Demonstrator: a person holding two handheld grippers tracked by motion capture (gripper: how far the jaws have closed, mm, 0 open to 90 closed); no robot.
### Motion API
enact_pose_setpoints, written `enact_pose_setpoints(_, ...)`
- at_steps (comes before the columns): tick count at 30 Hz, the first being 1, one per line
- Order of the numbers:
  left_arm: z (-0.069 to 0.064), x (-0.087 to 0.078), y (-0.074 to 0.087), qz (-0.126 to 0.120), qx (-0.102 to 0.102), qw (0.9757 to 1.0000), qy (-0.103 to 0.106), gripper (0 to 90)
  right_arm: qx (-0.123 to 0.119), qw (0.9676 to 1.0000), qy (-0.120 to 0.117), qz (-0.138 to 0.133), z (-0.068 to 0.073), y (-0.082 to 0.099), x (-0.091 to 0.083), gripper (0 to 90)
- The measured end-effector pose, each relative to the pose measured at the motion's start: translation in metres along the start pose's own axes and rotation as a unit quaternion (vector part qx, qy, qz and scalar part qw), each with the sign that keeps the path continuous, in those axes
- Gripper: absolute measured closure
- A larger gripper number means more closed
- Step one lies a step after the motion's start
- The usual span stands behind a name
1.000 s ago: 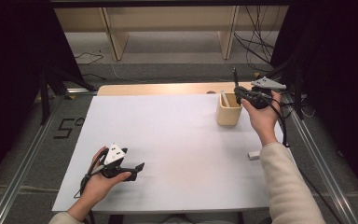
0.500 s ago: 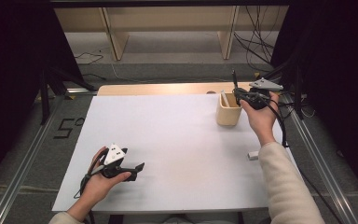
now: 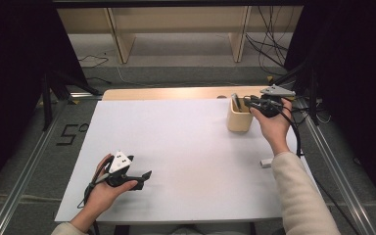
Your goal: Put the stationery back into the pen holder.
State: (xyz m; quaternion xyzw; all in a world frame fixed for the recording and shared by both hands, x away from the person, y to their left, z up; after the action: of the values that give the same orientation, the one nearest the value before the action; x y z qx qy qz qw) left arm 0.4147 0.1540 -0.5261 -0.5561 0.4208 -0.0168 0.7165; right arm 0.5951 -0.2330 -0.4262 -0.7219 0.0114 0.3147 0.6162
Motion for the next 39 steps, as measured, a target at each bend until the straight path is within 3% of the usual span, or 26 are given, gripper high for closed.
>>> enact_pose_setpoints(7,0.0,0.0,0.0,0.0,0.001,1.0,0.0,12.4,0.012,0.9999,0.003,0.005,-0.005,0.008,-0.017,64.1)
enact_pose_setpoints(12,-0.001,0.0,0.0,-0.001,0.001,1.0,0.001,12.7,0.005,0.9981,0.002,0.061,-0.004,0.025,-0.033,85.4)
enact_pose_setpoints(16,-0.001,0.0,0.0,-0.001,0.001,1.0,0.0,12.8,0.006,0.9936,-0.004,0.113,0.001,0.047,-0.043,90.0)
enact_pose_setpoints(25,-0.001,0.0,0.0,0.0,0.001,1.0,0.0,13.0,0.028,0.984,-0.025,0.174,0.017,0.083,-0.056,90.0)
enact_pose_setpoints(34,-0.001,0.0,0.0,0.0,0.002,1.0,-0.001,13.0,0.031,0.9759,-0.031,0.214,0.028,0.108,-0.06,90.0)
enact_pose_setpoints(39,-0.001,0.0,0.0,0.0,0.003,1.0,-0.001,13.0,0.034,0.9699,-0.035,0.239,0.033,0.121,-0.063,90.0)
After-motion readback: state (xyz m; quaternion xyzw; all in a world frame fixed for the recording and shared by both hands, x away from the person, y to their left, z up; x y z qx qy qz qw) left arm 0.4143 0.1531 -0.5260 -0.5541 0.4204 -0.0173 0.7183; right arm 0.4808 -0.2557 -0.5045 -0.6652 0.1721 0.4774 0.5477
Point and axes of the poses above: each handheld gripper's, and its own axes: x roughly forward along the jaws, y roughly out of its underside, z roughly to its left, the point moved 9 cm from there along x, roughly forward along the jaws, and after that the axes turned 3 degrees about z, right-handed, at the moved point
